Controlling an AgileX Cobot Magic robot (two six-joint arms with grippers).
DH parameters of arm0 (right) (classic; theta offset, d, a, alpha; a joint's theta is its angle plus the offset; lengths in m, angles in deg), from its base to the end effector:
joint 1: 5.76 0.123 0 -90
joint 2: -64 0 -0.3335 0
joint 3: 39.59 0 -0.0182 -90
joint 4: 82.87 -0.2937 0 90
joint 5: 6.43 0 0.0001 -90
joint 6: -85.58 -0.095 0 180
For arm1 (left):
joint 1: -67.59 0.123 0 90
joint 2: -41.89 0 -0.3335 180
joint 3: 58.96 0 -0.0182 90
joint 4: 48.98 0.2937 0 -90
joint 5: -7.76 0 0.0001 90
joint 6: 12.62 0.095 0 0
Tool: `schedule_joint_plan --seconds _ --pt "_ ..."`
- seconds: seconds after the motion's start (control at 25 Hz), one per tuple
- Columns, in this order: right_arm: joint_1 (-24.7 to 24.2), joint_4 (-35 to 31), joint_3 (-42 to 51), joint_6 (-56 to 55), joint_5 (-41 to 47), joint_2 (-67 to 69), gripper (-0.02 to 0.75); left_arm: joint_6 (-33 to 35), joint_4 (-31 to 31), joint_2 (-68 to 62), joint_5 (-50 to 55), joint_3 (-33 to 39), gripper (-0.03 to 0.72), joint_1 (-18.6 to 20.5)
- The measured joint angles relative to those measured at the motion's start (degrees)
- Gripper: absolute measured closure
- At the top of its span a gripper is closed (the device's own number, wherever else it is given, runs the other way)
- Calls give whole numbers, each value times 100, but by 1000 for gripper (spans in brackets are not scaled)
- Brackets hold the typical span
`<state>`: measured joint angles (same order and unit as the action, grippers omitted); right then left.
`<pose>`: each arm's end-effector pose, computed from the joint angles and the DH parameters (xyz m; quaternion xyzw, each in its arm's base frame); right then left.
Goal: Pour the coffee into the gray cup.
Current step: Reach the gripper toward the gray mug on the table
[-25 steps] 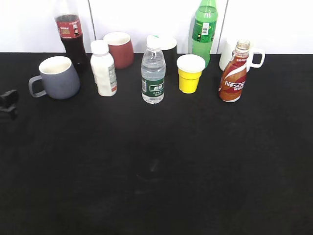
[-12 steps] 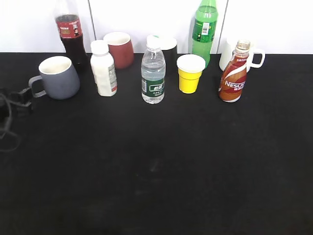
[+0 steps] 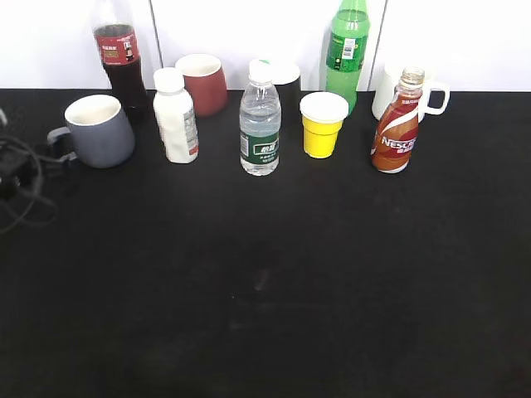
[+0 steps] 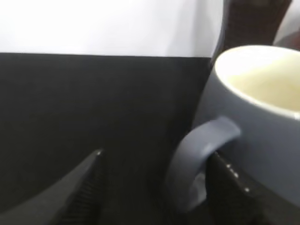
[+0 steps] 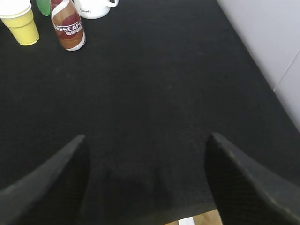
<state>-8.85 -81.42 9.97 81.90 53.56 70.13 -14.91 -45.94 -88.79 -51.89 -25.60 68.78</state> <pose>-0.0138 -0.0013 0.2980 0.0505 0.8450 -0.0099 0.5323 0.4075 0.0041 0.0748 0.0006 0.7902 -0.0158 0.6126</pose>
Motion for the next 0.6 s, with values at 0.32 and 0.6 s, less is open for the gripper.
schedule_joint_plan --seconds 0.32,0.6 --pt "0 -12 0 0 0 0 170 0 6 -429 530 -800 218 14" --pt "0 -29 0 0 0 0 170 -24 325 -655 913 -1308 605 33"
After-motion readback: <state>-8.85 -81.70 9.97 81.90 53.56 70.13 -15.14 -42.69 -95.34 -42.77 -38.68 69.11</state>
